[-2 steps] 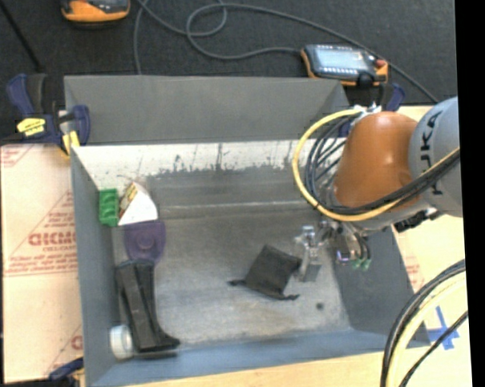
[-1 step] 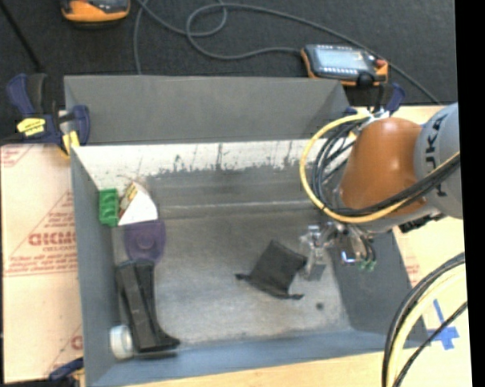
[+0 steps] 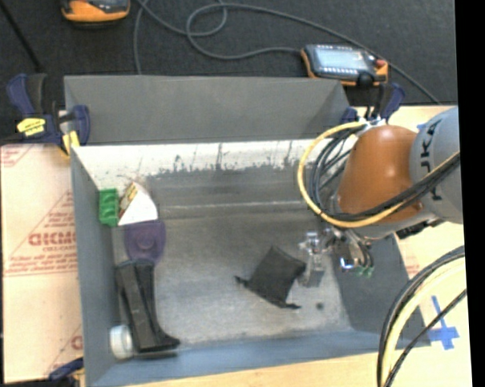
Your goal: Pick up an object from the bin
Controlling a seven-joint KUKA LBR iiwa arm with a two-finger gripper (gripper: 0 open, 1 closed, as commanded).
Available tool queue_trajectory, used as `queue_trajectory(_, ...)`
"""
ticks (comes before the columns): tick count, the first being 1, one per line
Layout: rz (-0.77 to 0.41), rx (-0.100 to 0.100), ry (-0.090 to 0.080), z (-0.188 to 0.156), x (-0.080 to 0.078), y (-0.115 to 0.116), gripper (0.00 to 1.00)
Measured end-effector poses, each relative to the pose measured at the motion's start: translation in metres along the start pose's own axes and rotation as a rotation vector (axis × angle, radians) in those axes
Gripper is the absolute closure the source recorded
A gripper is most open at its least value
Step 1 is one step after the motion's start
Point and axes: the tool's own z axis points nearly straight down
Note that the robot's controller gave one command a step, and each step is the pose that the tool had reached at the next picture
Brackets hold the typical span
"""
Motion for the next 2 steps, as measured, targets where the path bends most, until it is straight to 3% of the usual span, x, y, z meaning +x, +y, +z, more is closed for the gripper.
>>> queue_trajectory(1, -0.037, -0.001, 0.011, -0.042, -0.006, 0.016, 1.00)
queue_trajectory(2, -0.043, -0.002, -0.005, -0.065, -0.017, -0.004, 1.00)
